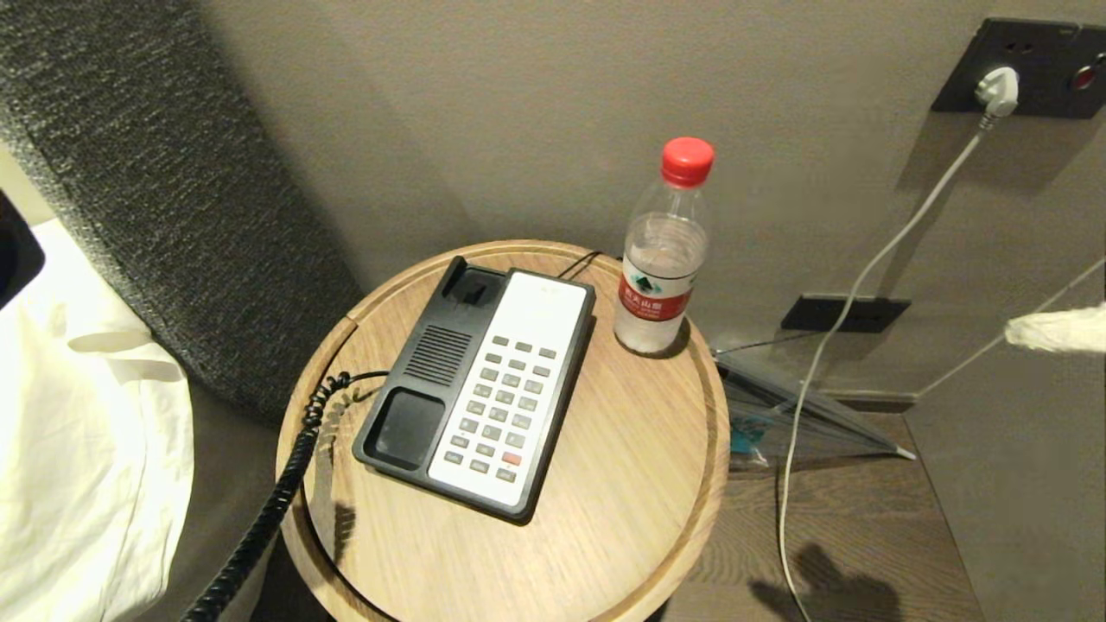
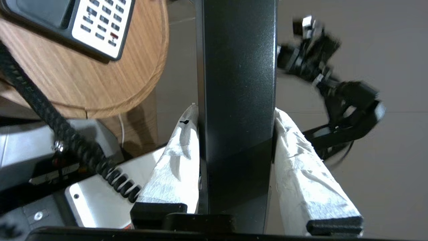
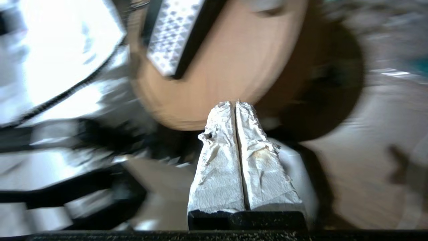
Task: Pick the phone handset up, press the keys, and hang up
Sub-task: Dial the number
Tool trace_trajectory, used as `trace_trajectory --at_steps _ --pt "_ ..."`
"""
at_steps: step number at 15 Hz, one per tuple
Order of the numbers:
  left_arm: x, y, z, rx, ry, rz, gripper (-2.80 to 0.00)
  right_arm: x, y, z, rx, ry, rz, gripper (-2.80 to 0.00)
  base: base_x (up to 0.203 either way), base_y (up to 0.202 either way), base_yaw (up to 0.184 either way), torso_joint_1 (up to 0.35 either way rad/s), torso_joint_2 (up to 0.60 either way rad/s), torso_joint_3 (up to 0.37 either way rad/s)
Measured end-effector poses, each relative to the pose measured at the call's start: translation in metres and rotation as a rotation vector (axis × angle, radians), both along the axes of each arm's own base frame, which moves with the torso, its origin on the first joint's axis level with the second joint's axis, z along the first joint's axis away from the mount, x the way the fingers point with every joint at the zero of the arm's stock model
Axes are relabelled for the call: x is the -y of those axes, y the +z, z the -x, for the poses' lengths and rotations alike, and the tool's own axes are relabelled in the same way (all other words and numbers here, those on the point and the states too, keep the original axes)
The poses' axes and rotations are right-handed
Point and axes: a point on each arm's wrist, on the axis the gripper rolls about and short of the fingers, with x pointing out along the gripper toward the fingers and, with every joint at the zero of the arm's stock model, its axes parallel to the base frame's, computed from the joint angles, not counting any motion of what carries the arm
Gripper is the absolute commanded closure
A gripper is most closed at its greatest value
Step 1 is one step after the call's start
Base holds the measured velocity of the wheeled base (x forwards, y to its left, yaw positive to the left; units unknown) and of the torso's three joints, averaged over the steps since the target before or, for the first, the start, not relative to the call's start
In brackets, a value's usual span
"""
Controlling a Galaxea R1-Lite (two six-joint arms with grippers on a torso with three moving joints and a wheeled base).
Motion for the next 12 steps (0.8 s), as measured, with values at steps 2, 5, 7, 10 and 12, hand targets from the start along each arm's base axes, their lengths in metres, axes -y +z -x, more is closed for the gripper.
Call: trace_trajectory --at_steps 2,5,7,10,12 --pt "0.003 -0.003 -0.003 -0.014 -0.001 -0.012 0.0 -0.025 0.005 -0.012 -0.04 0.079 -0.013 0.0 0.0 0.0 0.0 0.0 0.0 0.0" --pt "0.004 -0.004 -0.004 -0.021 -0.001 -0.019 0.0 -0.054 0.01 -0.023 -0.037 0.065 0.0 0.0 0.0 0.0 0.0 0.0 0.0 0.0" --pt "0.003 -0.004 -0.004 -0.022 -0.003 -0.017 0.0 -0.07 0.01 -0.028 -0.015 0.052 -0.005 0.0 0.0 0.0 0.0 0.0 0.0 0.0" --pt "0.002 -0.004 -0.002 -0.019 -0.004 -0.011 0.0 -0.095 0.01 -0.04 0.068 -0.028 -0.015 0.0 0.0 0.0 0.0 0.0 0.0 0.0" --pt "0.001 -0.005 -0.001 -0.016 -0.003 -0.008 0.0 -0.114 0.007 -0.038 0.083 -0.014 -0.02 0.0 0.0 0.0 0.0 0.0 0.0 0.0"
